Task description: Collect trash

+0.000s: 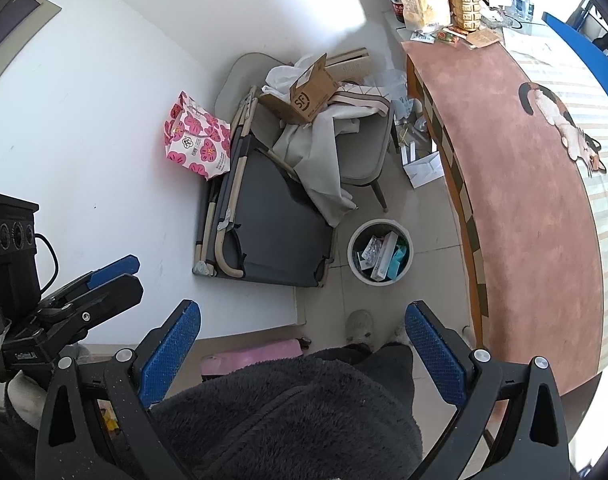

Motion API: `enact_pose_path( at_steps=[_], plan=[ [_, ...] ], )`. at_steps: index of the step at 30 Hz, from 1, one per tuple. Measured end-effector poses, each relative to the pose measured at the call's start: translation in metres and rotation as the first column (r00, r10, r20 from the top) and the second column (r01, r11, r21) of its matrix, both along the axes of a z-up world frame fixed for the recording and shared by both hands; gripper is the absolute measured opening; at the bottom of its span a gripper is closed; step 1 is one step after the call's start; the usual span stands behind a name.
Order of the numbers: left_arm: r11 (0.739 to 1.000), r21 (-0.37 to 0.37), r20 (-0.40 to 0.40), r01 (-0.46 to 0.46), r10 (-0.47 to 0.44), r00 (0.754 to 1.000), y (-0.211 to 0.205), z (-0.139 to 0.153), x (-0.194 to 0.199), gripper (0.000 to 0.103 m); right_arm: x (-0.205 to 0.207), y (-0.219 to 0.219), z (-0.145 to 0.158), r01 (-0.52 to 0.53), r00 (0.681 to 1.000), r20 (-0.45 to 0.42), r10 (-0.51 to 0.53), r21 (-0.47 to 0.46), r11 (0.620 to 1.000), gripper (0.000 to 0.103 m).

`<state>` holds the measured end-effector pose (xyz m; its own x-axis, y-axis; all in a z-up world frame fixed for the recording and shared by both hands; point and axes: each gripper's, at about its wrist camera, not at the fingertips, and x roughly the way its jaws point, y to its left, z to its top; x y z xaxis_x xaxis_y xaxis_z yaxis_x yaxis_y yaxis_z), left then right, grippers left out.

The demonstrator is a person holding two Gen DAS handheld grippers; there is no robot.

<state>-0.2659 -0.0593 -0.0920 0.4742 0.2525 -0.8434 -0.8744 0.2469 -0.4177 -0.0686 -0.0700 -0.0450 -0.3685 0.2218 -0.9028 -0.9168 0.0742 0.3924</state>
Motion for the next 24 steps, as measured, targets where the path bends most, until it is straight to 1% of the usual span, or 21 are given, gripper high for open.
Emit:
enact_pose_path(
  at_steps=[24],
  plan=[
    [1.000, 0.002, 0.004, 0.005, -0.005, 1.000, -0.0072, -0.0003, 0.0041, 0.103, 0.0030, -0.0085, 0.0053, -0.007, 1.000, -0.003, 0.007, 0.002, 1.000, 0.103]
  ],
)
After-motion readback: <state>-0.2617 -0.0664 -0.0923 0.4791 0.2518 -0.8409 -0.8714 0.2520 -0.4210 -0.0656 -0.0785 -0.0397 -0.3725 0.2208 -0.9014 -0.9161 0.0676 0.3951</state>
